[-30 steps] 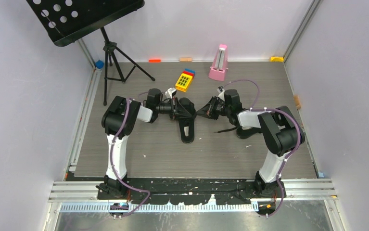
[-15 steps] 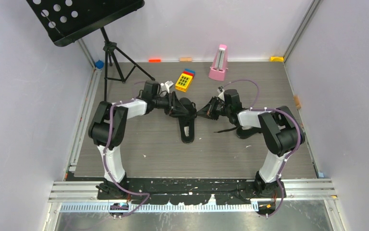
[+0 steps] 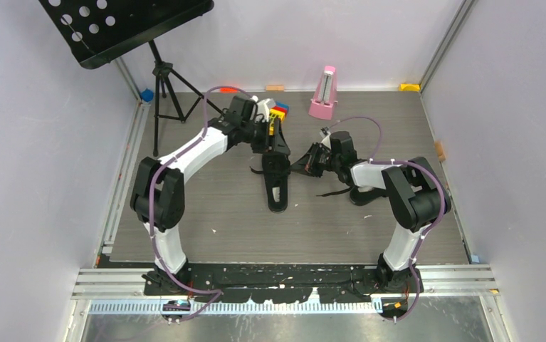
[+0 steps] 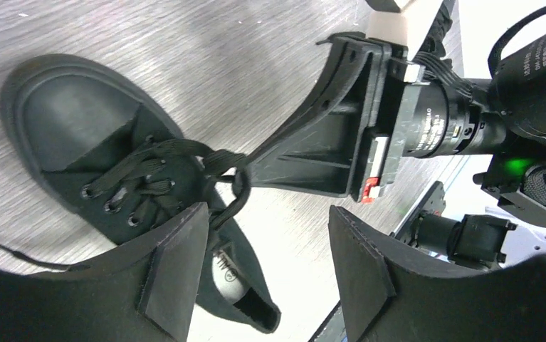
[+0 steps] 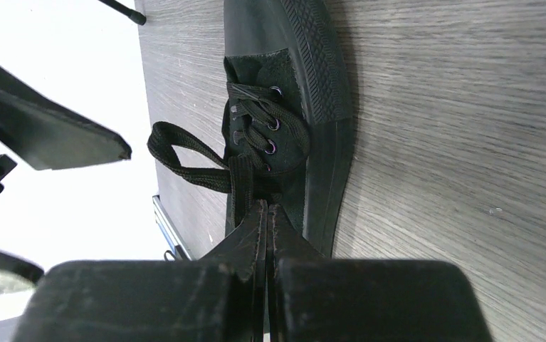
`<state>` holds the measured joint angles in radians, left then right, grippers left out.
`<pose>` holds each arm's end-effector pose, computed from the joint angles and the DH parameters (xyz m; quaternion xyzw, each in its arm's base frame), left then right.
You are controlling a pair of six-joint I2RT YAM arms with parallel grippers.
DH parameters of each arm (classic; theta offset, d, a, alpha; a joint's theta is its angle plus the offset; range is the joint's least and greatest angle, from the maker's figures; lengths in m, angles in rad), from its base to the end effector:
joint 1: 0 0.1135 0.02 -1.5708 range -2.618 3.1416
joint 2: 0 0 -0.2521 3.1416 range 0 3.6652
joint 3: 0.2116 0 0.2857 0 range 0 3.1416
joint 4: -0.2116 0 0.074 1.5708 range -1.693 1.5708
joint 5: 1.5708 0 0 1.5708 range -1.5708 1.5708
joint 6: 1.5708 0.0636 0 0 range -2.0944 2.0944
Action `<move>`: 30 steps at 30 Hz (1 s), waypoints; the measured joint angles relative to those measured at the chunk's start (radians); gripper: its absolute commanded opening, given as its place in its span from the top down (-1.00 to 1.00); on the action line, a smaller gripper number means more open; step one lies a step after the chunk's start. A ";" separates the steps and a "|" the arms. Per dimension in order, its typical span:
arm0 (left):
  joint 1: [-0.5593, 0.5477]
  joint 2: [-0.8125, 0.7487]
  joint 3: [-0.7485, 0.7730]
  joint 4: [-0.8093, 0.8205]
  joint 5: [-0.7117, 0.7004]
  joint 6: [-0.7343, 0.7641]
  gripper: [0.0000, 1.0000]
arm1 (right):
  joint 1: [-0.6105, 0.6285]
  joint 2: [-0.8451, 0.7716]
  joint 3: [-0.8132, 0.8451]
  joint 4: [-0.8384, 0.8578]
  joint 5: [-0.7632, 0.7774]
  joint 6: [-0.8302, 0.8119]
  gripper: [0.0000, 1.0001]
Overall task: Tie the shoes
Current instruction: Tie the shoelace on the shoe.
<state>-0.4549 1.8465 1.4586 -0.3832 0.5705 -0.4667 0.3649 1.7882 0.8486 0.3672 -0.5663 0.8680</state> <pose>0.3993 -0.2336 0.2171 0.1043 0.8845 -0.3983 0.2193 0.3568 0.1728 0.1004 0.0803 0.8498 0.4659 0.2332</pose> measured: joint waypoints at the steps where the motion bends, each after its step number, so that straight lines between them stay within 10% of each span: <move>1: -0.010 0.004 0.014 -0.006 -0.012 0.005 -0.29 | 0.001 0.000 0.000 -0.001 0.000 -0.001 1.00; 18: -0.053 0.130 0.107 -0.104 -0.117 0.026 -0.12 | 0.006 0.000 0.000 -0.002 0.000 -0.002 1.00; 30: -0.053 0.172 0.146 -0.105 -0.106 0.001 0.72 | 0.006 0.000 0.000 -0.002 0.000 -0.002 1.00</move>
<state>-0.5076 2.0190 1.6051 -0.4881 0.4641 -0.4656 0.3710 1.7882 0.8490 0.3653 -0.5659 0.8665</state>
